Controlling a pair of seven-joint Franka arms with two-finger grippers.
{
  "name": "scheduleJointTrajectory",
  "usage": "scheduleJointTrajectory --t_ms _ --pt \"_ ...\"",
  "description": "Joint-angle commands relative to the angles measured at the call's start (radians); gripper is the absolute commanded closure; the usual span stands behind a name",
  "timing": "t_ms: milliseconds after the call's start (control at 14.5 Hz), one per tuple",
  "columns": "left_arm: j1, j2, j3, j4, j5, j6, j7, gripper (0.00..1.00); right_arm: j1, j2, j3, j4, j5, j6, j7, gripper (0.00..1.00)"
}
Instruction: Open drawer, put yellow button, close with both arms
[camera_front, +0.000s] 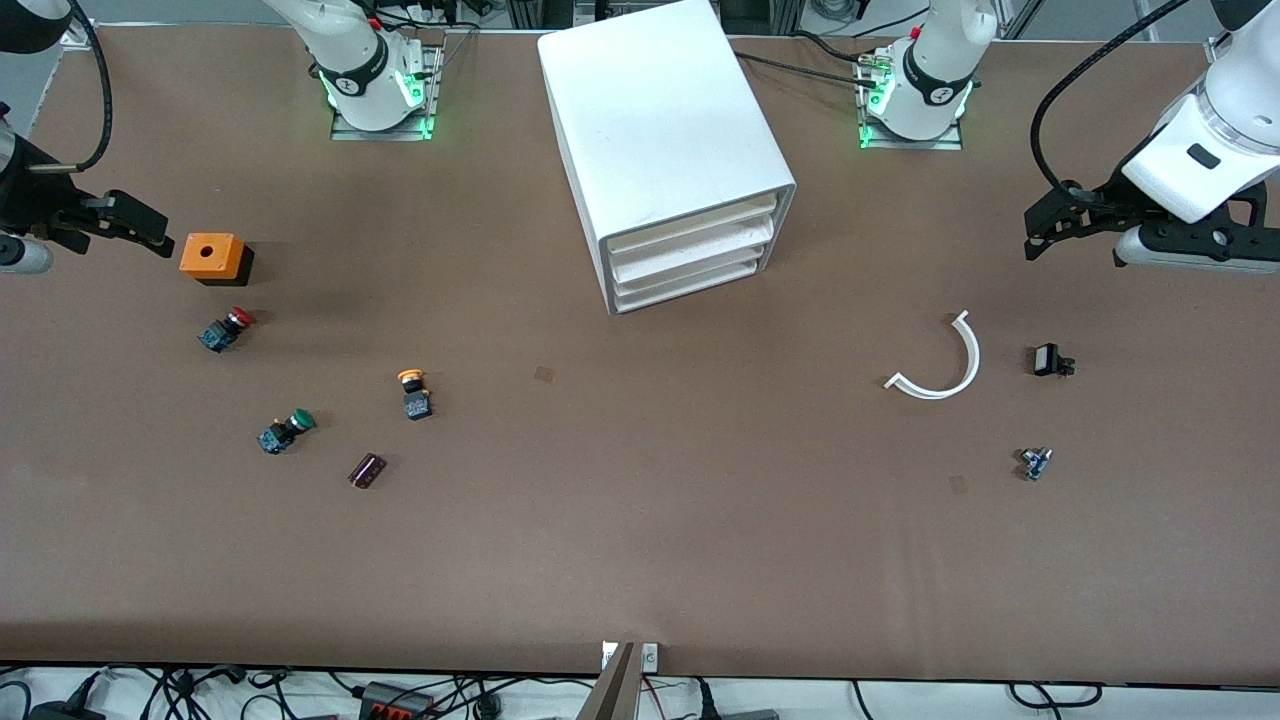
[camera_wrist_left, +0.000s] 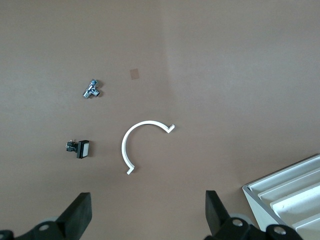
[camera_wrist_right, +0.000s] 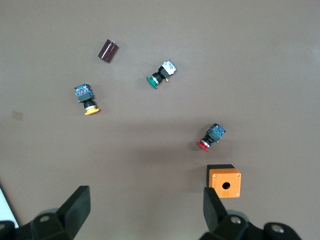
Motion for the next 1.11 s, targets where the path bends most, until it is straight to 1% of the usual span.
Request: scheduleJointTrajectory --t_ms 0,553,829,898,1037 --pt "0.003 0.003 -0.005 0.016 -0.003 -0.017 -0.003 0.00 0.000 -0.030 0.000 -0.029 0.002 0.015 0.009 0.00" --pt "0.003 0.003 -0.006 0.018 -0.003 -0.017 -0.003 0.00 0.002 -0.018 0.002 -0.019 0.001 -0.001 0.000 0.00" --pt "-0.006 0.016 -0.011 0.019 -0.012 -0.030 -0.003 0.00 0.002 0.004 0.009 -0.017 0.001 0.010 -0.005 0.00" --pt "-0.016 0.022 -0.023 0.029 -0.015 -0.055 -0.003 0.00 0.005 0.019 0.009 -0.014 0.002 0.015 -0.005 0.00" --pt "-0.034 0.038 -0.041 0.053 -0.015 -0.158 -0.001 0.00 0.025 0.050 0.009 -0.002 0.016 0.022 -0.005 0.00"
